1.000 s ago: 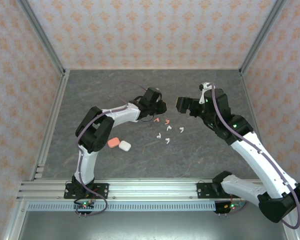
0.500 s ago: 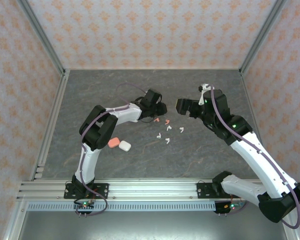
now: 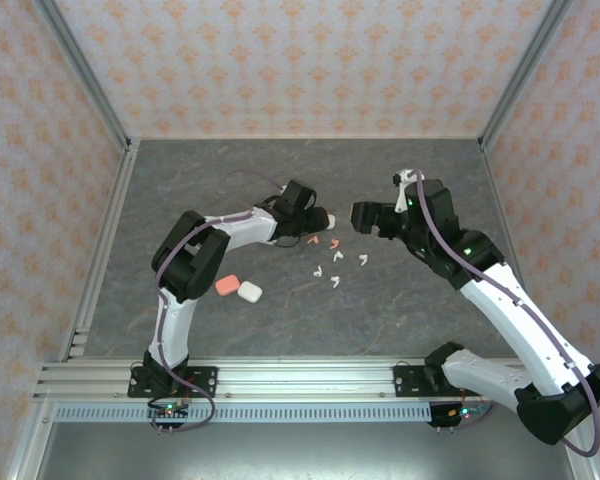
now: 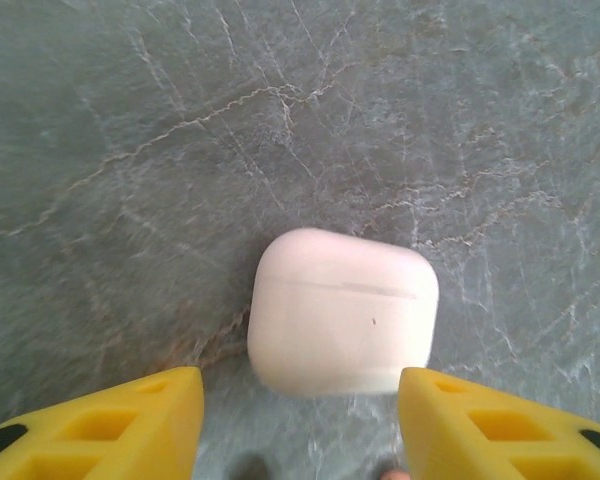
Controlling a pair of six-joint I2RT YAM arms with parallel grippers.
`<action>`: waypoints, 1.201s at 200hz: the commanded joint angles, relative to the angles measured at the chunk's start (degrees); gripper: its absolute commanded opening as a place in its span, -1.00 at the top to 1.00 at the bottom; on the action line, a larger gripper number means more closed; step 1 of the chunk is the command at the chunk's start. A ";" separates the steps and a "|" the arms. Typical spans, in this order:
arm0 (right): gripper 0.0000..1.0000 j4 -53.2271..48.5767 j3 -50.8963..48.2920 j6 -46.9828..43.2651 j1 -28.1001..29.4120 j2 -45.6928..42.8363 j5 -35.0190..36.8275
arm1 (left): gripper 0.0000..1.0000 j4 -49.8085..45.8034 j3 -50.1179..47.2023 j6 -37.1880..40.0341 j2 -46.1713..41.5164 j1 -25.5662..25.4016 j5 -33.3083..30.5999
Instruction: Insert wireless bluetooth earbuds into charging case
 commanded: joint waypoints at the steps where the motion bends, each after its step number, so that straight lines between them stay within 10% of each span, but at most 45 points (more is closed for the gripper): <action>1: -0.98 -2.48 2.18 -4.58 -0.20 2.49 -3.25 | -0.12 -0.57 -2.16 2.52 -8.60 1.81 -2.87; 61: -0.98 -6.08 6.40 -8.83 -0.09 15.01 -8.95 | -0.33 1.07 -13.54 4.58 -26.69 9.27 -0.53; 128: -0.98 -4.08 13.76 -13.50 6.01 32.86 -9.98 | -1.00 -7.19 -25.61 4.94 -46.73 14.16 -10.72; 240: -0.99 -8.53 37.63 -26.78 13.47 63.65 -5.21 | -1.00 -19.98 -38.26 3.37 -64.64 22.31 -12.39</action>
